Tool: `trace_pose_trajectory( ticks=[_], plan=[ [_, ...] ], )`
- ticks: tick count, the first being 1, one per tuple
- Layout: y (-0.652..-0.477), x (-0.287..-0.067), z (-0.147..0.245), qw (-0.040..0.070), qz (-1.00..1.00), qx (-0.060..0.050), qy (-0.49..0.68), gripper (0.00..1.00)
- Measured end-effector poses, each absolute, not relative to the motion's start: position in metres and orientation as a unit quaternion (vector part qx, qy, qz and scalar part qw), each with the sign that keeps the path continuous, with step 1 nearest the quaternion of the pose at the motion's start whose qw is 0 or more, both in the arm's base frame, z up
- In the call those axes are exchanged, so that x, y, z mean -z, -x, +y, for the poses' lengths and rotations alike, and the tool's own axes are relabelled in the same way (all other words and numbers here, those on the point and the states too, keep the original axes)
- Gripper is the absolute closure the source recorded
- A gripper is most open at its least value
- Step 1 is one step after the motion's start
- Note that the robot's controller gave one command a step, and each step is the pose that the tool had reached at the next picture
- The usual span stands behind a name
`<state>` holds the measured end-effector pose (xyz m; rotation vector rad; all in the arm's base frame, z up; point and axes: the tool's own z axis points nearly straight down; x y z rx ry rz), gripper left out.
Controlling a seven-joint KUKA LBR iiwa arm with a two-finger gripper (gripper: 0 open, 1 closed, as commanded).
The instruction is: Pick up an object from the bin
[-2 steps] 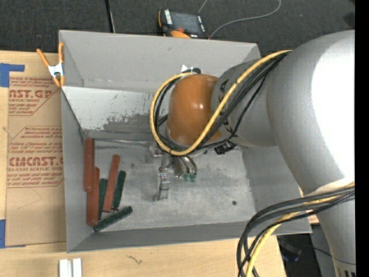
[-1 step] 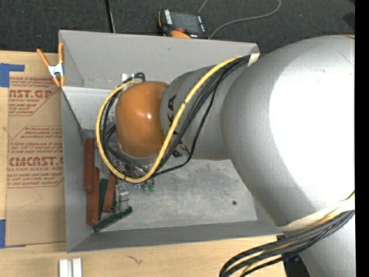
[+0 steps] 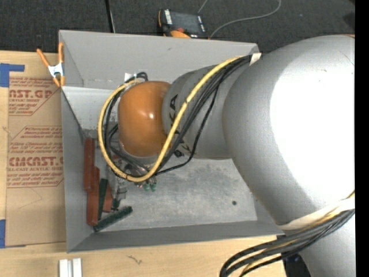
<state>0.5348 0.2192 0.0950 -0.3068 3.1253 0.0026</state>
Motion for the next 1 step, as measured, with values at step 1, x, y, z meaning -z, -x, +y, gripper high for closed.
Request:
trace_pose_trajectory(
  ticks=[1],
  plan=[
    [-0.489, -0.1428, 0.2192, 0.0, 1.0, -0.001, 0.007, 1.0]
  ],
)
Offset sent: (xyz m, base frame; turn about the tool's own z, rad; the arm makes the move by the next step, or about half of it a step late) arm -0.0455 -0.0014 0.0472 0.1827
